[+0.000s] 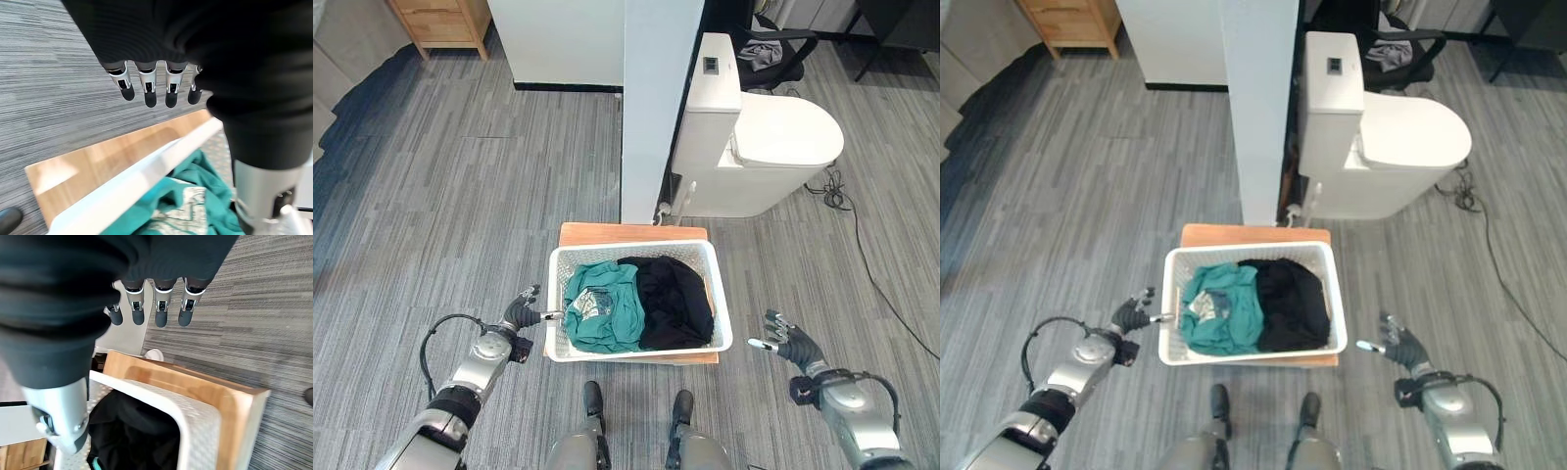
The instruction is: Grab the laundry basket,head to the washer,open it,put in the laundry and shut it.
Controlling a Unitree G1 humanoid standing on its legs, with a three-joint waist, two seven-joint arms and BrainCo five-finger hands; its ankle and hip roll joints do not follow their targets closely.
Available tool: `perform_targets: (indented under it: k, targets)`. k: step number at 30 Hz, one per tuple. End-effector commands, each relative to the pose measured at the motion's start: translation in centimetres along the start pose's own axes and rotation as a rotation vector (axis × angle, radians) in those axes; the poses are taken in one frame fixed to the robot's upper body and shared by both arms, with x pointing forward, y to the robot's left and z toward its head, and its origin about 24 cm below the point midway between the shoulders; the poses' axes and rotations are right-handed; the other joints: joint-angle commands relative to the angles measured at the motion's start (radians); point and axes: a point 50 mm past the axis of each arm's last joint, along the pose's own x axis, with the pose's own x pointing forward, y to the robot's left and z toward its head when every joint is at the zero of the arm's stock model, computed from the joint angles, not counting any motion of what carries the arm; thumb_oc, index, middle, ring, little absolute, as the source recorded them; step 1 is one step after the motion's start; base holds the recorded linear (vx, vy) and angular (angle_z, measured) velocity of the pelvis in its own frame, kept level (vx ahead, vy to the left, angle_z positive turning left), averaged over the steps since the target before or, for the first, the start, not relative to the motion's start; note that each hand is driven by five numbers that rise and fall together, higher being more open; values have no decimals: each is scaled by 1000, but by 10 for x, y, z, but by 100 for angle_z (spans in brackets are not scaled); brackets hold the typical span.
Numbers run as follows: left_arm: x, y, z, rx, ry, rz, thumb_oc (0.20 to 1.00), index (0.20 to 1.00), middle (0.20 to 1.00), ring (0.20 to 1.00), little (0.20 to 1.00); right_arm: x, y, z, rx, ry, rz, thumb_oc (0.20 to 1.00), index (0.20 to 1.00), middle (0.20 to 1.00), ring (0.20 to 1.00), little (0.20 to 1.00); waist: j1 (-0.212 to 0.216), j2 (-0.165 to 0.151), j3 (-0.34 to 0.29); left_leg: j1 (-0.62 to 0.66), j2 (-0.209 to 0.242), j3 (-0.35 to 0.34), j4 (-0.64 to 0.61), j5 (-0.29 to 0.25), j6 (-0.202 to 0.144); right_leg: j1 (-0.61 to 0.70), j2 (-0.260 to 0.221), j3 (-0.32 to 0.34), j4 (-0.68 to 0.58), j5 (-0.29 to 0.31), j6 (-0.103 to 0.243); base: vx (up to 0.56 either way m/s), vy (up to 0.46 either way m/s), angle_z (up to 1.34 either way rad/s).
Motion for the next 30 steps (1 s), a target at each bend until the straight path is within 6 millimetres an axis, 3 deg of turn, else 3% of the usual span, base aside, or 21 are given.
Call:
perform_targets:
  k: [1,6,12,15,20,25,30]
  targets:
    - [13,4,26,-10,-27,34,1000,1000,1000,1000,1000,14,-27,35,-46,-70,-77,1000,1000,1000,1000,1000,15,-13,34,23,-41,50,8,-55,1,-19,-41,-48,-33,177,70,-34,20,0]
    - [20,12,23,28,78,69,1000,1000,1000,1000,1000,41,-38,59,-77,-40,-126,1000,1000,1000,1000,1000,5,-14,45,16,-37,59,10,-51,0,-33,-34,-34,-34,179,65,-16,10,-7]
    - [24,24,37,41,126,115,1000,1000,1000,1000,1000,74,-41,97,-103,18,-163,1000,1000,1000,1000,1000,-4,-16,59,5,-30,70,14,-45,-2,-50,-24,-19,-37,184,59,-13,2,-8]
    - [28,41,70,32,94,175,1000,1000,1000,1000,1000,95,-17,132,-94,77,-131,1000,1000,1000,1000,1000,-2,-14,73,-17,-25,72,16,-34,-6,-70,-13,-9,-46,191,55,-36,5,-8]
    - [28,49,89,50,73,203,1000,1000,1000,1000,1000,100,0,151,-132,88,-97,1000,1000,1000,1000,1000,1,-8,83,-32,-24,67,19,-29,-8,-82,-11,-10,-48,193,53,-4,1,-6]
    - [28,52,101,75,63,210,1000,1000,1000,1000,1000,105,23,156,-154,101,-37,1000,1000,1000,1000,1000,2,-9,94,-45,-23,66,26,-28,-9,-90,-11,-8,-48,199,52,0,0,0]
    - [28,50,96,100,92,204,1000,1000,1000,1000,1000,110,65,150,-177,120,81,1000,1000,1000,1000,1000,6,-12,103,-53,-21,66,45,-36,-7,-91,-11,-8,-39,192,46,0,0,0]
